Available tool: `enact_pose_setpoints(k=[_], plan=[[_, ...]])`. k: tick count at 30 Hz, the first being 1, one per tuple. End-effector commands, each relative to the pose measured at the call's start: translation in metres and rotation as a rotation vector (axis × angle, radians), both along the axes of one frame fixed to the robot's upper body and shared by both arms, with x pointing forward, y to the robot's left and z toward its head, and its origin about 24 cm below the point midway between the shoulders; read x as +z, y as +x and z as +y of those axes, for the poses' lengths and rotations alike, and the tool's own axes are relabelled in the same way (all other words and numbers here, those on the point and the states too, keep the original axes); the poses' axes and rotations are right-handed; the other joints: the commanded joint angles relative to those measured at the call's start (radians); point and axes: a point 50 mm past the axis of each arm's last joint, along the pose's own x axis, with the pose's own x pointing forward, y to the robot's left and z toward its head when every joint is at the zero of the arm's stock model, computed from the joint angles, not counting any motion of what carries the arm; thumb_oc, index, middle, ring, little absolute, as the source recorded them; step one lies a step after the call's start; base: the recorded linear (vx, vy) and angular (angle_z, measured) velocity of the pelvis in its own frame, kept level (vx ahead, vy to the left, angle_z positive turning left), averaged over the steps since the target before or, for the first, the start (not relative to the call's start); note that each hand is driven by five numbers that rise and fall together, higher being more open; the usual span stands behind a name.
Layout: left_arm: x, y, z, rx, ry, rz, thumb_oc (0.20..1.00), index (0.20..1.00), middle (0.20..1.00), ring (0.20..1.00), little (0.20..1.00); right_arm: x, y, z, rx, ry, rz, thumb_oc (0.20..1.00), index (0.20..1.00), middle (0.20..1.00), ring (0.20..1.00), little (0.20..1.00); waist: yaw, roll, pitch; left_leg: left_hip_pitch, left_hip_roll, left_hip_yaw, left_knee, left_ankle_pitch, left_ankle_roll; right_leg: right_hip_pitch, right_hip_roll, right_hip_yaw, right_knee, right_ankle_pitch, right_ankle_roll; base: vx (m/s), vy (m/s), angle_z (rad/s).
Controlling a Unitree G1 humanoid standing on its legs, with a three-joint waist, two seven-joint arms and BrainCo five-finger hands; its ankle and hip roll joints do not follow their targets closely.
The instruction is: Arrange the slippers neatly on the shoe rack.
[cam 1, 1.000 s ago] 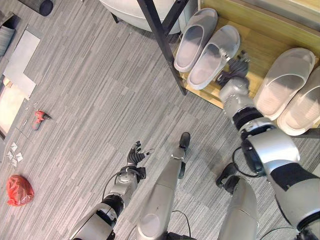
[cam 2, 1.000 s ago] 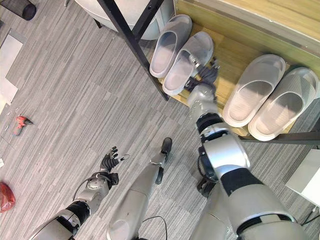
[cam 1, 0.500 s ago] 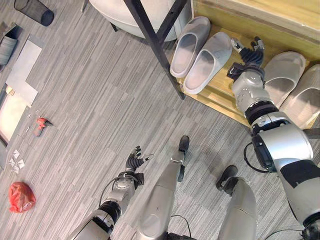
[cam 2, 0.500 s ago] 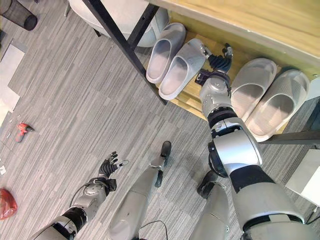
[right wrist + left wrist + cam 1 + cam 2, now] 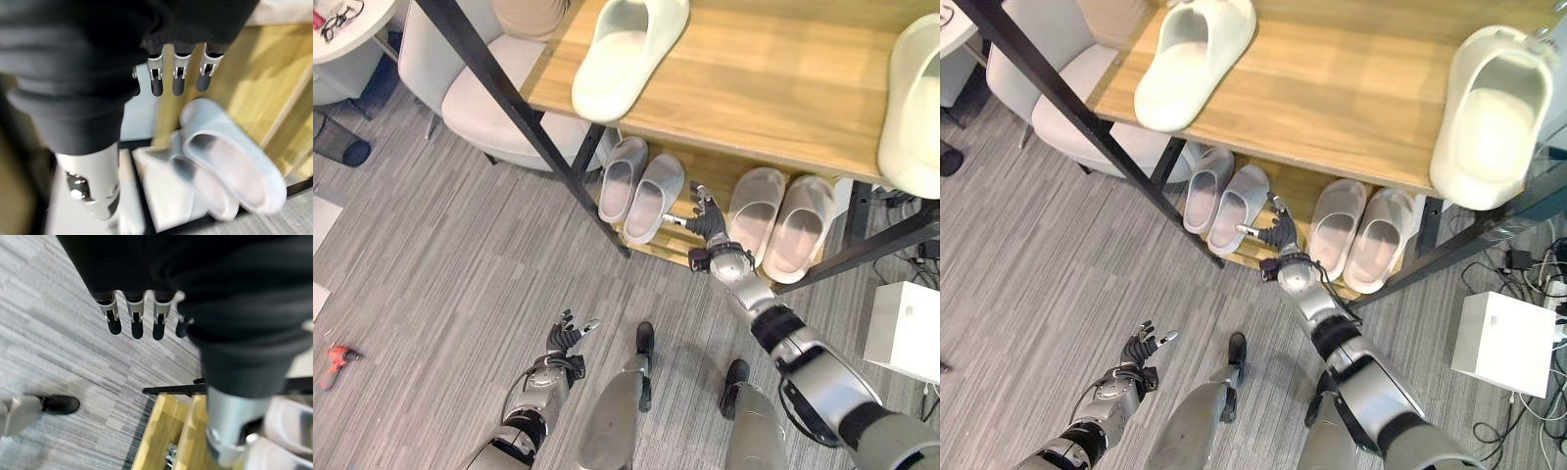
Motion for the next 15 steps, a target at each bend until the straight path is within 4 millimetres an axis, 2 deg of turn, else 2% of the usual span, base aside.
enact_pose_setpoints(k=[1,2,3,4,7,8,9,10,11,12,14,15], plan=[[-0.006,-0.004,-0.001,-0.038,0.036,0.042,1.0,1.0,1.0,1.0,1.0,-0.004,-0.014,-0.007,0.09,-0.055,-0.039,1.0,1.0,1.0,1.0,1.0,-0.034,-0.023,-0.029,0.081,0.0,0.02,0.007,-0.089,-0.041,0.136,0.022,0.032,-0.218,0.073,0.032,0.04,-0.042,-0.12],[-0.007,-0.004,-0.001,-0.039,0.035,0.043,1.0,1.0,1.0,1.0,1.0,-0.004,-0.015,-0.007,0.09,-0.055,-0.038,1.0,1.0,1.0,1.0,1.0,-0.034,-0.022,-0.029,0.083,0.001,0.02,0.005,-0.088,-0.041,0.139,0.022,0.031,-0.22,0.073,0.032,0.04,-0.036,-0.12],[-0.009,-0.008,-0.002,-0.044,0.035,0.053,1.0,1.0,1.0,1.0,1.0,-0.014,-0.025,-0.014,0.092,-0.066,-0.011,1.0,1.0,1.0,1.0,1.0,-0.043,-0.025,-0.042,0.102,0.005,0.026,-0.01,-0.081,-0.047,0.156,0.026,0.031,-0.24,0.082,0.035,0.05,-0.068,-0.24],[-0.011,-0.015,0.001,-0.055,0.049,0.061,1.0,1.0,1.0,1.0,1.0,-0.037,-0.047,-0.034,0.062,-0.062,0.067,1.0,1.0,1.0,1.0,1.0,-0.06,-0.028,-0.065,0.142,0.012,0.038,-0.046,-0.069,-0.052,0.186,0.034,0.034,-0.274,0.098,0.042,0.08,-0.079,-0.18],[-0.013,-0.023,0.004,-0.081,0.058,0.069,1.0,1.0,1.0,1.0,1.0,-0.065,-0.075,-0.057,0.029,-0.086,0.179,1.0,1.0,1.0,1.0,1.0,-0.078,-0.029,-0.097,0.201,0.019,0.059,-0.096,-0.058,-0.06,0.236,0.045,0.035,-0.324,0.113,0.05,0.06,-0.075,-0.14],[0.111,0.048,-0.022,-0.245,0.223,-0.725,1.0,1.0,1.0,1.0,1.0,-0.086,-0.093,-0.059,-0.025,-0.087,0.243,1.0,1.0,1.0,1.0,1.0,-0.078,-0.038,-0.098,0.23,0.018,0.056,-0.115,-0.056,-0.067,0.267,0.048,0.028,-0.341,0.112,0.053,0.06,-0.093,-0.24],[-0.042,-0.072,0.018,-0.158,0.183,0.351,1.0,1.0,1.0,1.0,1.0,-0.097,-0.097,-0.069,-0.005,-0.135,0.314,1.0,1.0,1.0,1.0,1.0,-0.083,-0.034,-0.117,0.238,0.023,0.069,-0.125,-0.051,-0.062,0.271,0.054,0.036,-0.359,0.121,0.056,0.04,-0.096,-0.22],[-0.031,-0.053,-0.002,-0.182,0.093,0.188,1.0,1.0,1.0,1.0,1.0,-0.108,-0.11,-0.073,-0.027,-0.133,0.366,1.0,1.0,1.0,1.0,1.0,-0.085,-0.035,-0.122,0.243,0.022,0.067,-0.128,-0.049,-0.065,0.28,0.056,0.035,-0.365,0.122,0.055,-0.01,-0.081,-0.14],[-0.03,-0.052,-0.008,-0.214,0.119,0.168,1.0,1.0,1.0,1.0,1.0,-0.111,-0.117,-0.077,-0.027,-0.161,0.37,1.0,1.0,1.0,1.0,1.0,-0.091,-0.037,-0.129,0.248,0.026,0.073,-0.13,-0.05,-0.068,0.287,0.061,0.037,-0.378,0.126,0.054,-0.02,-0.11,-0.09],[-0.021,-0.037,-0.019,-0.293,0.147,0.106,1.0,1.0,1.0,1.0,1.0,-0.123,-0.128,-0.086,-0.064,-0.188,0.438,1.0,1.0,1.0,1.0,1.0,-0.104,-0.038,-0.14,0.261,0.029,0.08,-0.13,-0.055,-0.071,0.303,0.065,0.039,-0.397,0.131,0.055,-0.02,-0.086,-0.01],[-0.019,-0.034,-0.023,-0.342,0.164,0.094,1.0,1.0,1.0,1.0,1.0,-0.129,-0.136,-0.093,-0.073,-0.214,0.471,1.0,1.0,1.0,1.0,1.0,-0.112,-0.038,-0.144,0.271,0.03,0.087,-0.13,-0.059,-0.07,0.31,0.067,0.046,-0.405,0.133,0.056,0.0,-0.065,-0.04],[-0.009,-0.024,-0.034,-0.461,0.214,0.031,1.0,1.0,1.0,1.0,1.0,-0.137,-0.149,-0.104,-0.111,-0.229,0.523,1.0,1.0,1.0,1.0,1.0,-0.13,-0.036,-0.154,0.281,0.033,0.096,-0.13,-0.064,-0.069,0.319,0.07,0.055,-0.414,0.137,0.058,0.0,-0.057,-0.13]])
